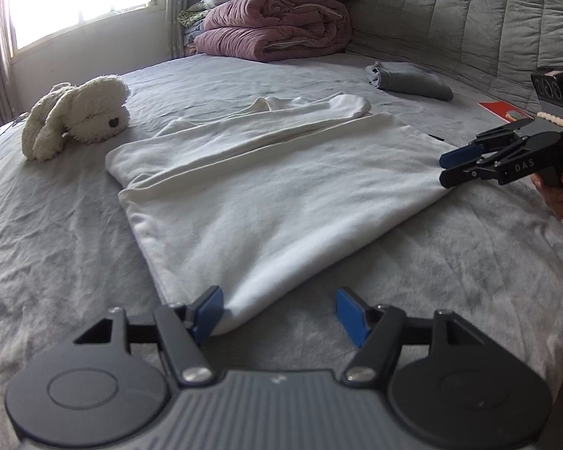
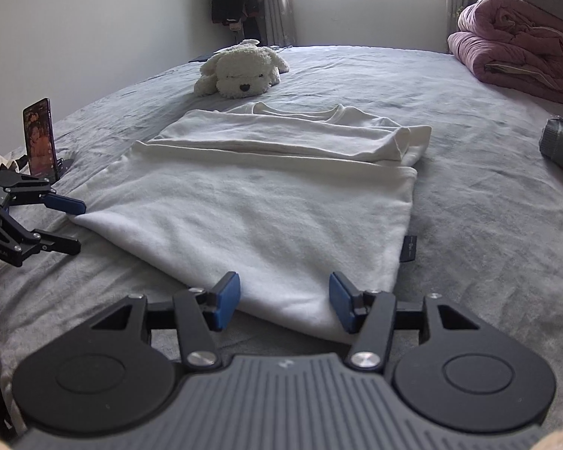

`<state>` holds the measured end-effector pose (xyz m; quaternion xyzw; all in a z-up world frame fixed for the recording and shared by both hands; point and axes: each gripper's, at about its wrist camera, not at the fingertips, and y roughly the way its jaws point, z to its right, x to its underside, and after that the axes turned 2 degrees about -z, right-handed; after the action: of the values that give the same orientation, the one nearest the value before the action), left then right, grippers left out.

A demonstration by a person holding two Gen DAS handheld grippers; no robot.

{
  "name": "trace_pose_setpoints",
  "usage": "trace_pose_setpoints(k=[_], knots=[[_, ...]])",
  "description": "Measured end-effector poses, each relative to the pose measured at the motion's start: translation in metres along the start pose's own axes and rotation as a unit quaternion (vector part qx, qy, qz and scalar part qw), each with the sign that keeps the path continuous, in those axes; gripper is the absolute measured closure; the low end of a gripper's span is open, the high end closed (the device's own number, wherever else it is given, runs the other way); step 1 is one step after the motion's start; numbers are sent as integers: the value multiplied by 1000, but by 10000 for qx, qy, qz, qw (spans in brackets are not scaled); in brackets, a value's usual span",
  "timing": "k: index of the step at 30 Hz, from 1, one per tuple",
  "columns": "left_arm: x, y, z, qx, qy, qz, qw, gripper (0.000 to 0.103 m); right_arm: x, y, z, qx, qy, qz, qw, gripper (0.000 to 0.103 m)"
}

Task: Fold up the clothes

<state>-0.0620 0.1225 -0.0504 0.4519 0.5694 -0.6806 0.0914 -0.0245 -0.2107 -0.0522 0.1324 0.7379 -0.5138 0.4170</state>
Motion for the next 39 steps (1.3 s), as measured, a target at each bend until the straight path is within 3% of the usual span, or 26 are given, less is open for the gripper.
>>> trace_pose_setpoints(k=[8, 16, 19, 24, 27, 30, 34, 39], knots=[[-10, -7, -17, 132, -700, 165, 9973, 35, -15, 6, -7, -92, 268, -89, 9996, 45], [3, -3, -16, -147, -376, -153, 9991, 35, -8, 1, 5, 79, 255, -197, 9994, 45], [0, -8, -21, -79, -529, -157, 9984, 35, -9, -7, 13, 121, 450, -208, 9987, 45], [-5, -18, -47, 300, -1481, -5, 9885, 34, -21, -25, 28, 12, 1014, -222, 9946, 45], [-2, -18, -66, 389, -2129, -108, 9762, 33, -26, -32, 46, -52, 1592, -243, 9869, 44], [6, -15, -86, 589, -2856, -325, 9560, 33, -20, -31, 60, -299, 2183, -437, 9744, 44], [18, -13, -107, 1125, -3750, -407, 9193, 33, -12, -30, 77, -637, 2951, -705, 9507, 44], [33, -9, -121, 1772, -4582, -503, 8696, 35, -1, -28, 100, -1053, 3875, -1032, 9100, 44]])
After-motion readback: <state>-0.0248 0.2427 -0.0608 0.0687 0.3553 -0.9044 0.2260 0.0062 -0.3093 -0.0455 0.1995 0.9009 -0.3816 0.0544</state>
